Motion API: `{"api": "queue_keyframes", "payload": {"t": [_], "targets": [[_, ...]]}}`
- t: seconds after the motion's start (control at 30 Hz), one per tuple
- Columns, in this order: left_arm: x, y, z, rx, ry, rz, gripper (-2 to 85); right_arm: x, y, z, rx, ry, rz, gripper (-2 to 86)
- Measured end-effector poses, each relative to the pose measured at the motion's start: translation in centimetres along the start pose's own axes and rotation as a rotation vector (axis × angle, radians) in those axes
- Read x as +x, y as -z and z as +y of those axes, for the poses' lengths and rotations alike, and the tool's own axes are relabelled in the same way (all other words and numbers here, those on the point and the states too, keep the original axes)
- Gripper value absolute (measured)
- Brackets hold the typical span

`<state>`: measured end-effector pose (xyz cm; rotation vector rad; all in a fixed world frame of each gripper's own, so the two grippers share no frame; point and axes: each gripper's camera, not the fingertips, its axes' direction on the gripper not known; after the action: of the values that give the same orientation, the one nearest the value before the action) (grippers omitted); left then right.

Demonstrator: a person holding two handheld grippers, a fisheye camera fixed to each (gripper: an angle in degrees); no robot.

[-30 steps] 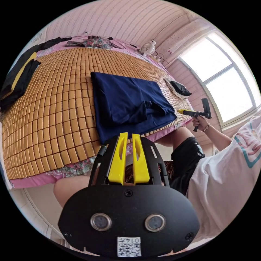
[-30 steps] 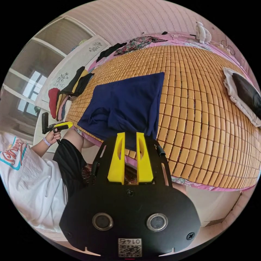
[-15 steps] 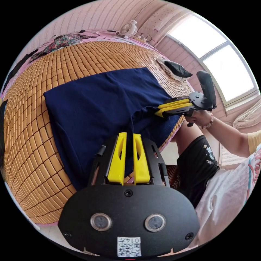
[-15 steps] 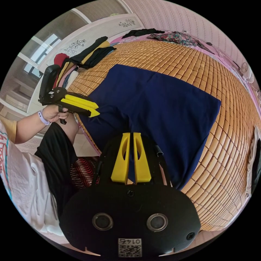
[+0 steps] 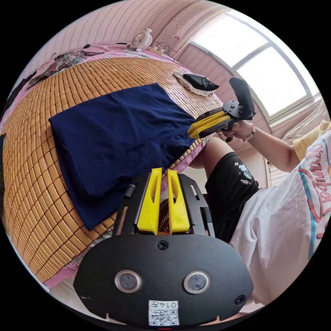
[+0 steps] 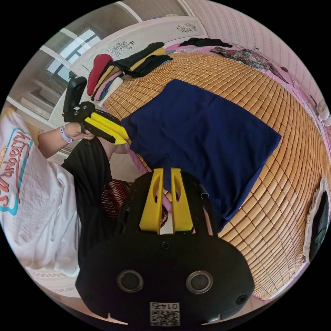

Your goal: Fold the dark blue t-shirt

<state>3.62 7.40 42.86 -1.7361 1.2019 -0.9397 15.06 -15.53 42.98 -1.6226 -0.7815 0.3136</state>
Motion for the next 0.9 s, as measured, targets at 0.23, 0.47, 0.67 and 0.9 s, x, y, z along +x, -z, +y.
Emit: {"api": "queue_keyframes", "payload": {"t": [0.23, 0.47, 0.67, 0.9], "targets": [[4.4, -7.6, -3.1, 0.011, -0.104, -0.121, -0.1, 0.9, -1.6, -11.3, -0.021, -0.028, 0.190, 0.3], [6.7, -12.1, -1.2, -0.054, -0.196, -0.198, -0.5, 2.1, -7.3, -19.9, -0.153, -0.012, 0.321, -0.1], [6.2, -13.4, 0.0, -0.029, -0.163, -0.126, -0.7, 1.4, -7.3, -24.2, -0.306, 0.067, 0.355, -0.4], [6.2, -14.6, 0.8, -0.042, -0.156, -0.089, -0.7, 2.5, -10.7, -28.2, -0.536, 0.103, 0.447, -0.5]]}}
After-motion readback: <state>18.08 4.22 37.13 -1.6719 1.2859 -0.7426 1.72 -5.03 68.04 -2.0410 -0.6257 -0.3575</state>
